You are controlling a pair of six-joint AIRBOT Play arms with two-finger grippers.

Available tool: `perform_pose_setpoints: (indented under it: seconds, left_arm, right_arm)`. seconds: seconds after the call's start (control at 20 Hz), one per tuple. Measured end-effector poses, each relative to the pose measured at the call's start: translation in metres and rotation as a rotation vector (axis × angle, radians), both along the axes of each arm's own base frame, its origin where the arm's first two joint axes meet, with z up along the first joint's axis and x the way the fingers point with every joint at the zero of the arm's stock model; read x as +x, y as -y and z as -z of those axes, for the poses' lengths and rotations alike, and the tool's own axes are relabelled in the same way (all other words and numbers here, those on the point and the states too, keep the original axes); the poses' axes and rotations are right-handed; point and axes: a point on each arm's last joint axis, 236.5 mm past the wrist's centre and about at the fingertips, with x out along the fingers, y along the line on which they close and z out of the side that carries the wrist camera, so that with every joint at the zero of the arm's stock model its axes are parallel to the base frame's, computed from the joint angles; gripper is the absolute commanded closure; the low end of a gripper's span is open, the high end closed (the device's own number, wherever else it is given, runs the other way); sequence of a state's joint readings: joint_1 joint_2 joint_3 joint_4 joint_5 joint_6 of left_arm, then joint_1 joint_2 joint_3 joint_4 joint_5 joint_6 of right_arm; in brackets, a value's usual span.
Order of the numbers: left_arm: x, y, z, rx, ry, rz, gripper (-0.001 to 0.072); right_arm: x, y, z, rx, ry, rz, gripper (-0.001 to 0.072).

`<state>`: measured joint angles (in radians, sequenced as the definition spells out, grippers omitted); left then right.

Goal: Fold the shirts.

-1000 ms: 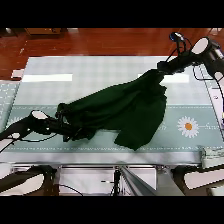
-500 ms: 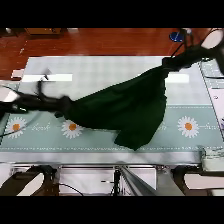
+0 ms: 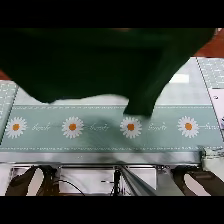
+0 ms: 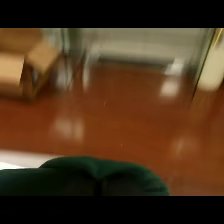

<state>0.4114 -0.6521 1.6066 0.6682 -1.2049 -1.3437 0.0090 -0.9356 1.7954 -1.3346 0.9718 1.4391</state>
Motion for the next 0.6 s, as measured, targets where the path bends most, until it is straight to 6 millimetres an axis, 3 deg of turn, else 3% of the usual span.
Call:
perform_pose_setpoints:
  seconds: [0.15, 0.25, 0.4, 0.6]
  left_arm:
    - [-0.043, 0.009, -0.054, 0.057, 0.153, -0.059, 0.0686]
    - [-0.071, 0.018, -0.067, 0.102, 0.182, -0.087, 0.0686]
    - [-0.109, 0.028, -0.06, 0.181, 0.142, -0.136, 0.0686]
    - [-0.14, 0.028, -0.025, 0.236, 0.001, -0.19, 0.0686]
  right_arm:
    - [-0.07, 0.011, -0.068, 0.017, 0.168, 0.045, 0.067]
    - [-0.108, 0.015, -0.084, 0.029, 0.197, 0.059, 0.067]
    - [-0.148, 0.017, -0.073, 0.034, 0.129, 0.068, 0.067]
    - [-0.171, 0.019, -0.029, 0.014, -0.058, 0.077, 0.067]
